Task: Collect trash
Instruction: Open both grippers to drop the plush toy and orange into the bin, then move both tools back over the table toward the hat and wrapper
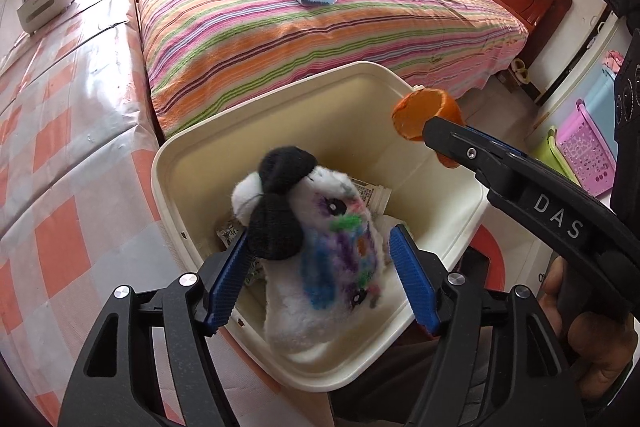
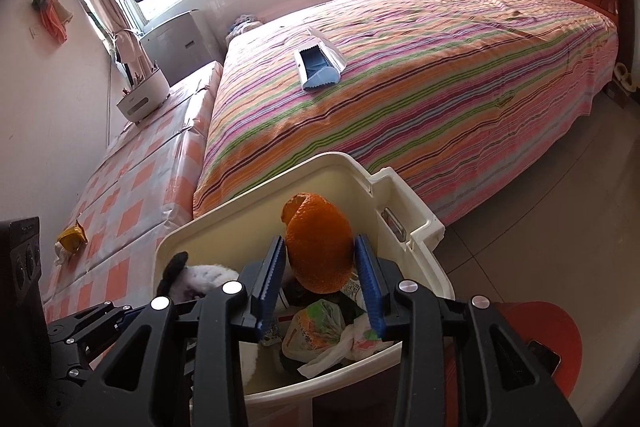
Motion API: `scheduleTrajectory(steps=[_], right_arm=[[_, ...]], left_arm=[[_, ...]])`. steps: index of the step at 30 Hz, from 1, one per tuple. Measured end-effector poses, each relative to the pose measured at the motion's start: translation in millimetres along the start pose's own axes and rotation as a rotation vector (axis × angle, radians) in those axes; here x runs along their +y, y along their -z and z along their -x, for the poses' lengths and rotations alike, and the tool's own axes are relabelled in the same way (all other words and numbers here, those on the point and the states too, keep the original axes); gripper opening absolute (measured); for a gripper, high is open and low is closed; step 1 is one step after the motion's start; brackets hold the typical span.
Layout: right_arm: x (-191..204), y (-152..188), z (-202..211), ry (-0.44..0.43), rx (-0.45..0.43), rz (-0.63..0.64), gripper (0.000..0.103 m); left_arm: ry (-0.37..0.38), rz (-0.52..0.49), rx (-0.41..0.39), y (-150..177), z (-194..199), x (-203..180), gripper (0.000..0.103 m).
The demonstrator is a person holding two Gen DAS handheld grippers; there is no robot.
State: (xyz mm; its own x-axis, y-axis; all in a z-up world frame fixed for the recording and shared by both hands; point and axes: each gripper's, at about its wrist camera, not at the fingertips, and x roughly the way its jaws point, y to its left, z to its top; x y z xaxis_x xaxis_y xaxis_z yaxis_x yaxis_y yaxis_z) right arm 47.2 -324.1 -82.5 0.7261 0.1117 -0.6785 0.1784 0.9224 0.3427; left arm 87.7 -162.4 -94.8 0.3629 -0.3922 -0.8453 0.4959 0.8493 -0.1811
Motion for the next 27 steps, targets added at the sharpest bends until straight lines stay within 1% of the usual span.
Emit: scheduleTrajectory(steps=[1,3,5,8,16,27], right_arm=[[0,0,1,-0.001,-0.003,-0.001,0.040],[0,-1,1,0.003,-0.009,-0.003,0.044],[-2,-1,2,-0.005,-0.012,-0.015,0.047],[-5,-2,3,-0.003,-0.021,-0.031,0.051],[-8,-4,2,-0.018,-0.020,-0.074,0.051],[16,-9,-3,-0.047,-0.029,-0.057,0.051]], left_arm=[[-0.003,-0.005,-0.003,0,1,-1,0.069],[-0.009,-0.012,-0.009,0,3,-3,0.082],[-0.016,-0.018,-0.027,1,6,-4,0.082],[-0.020,-0.023,-0.030,0,7,-4,0.085],[-0.018,0.005,-0.023,0,8,6,0.085],[-0.023,0.067,-0.056,-3,25,31,0.085]])
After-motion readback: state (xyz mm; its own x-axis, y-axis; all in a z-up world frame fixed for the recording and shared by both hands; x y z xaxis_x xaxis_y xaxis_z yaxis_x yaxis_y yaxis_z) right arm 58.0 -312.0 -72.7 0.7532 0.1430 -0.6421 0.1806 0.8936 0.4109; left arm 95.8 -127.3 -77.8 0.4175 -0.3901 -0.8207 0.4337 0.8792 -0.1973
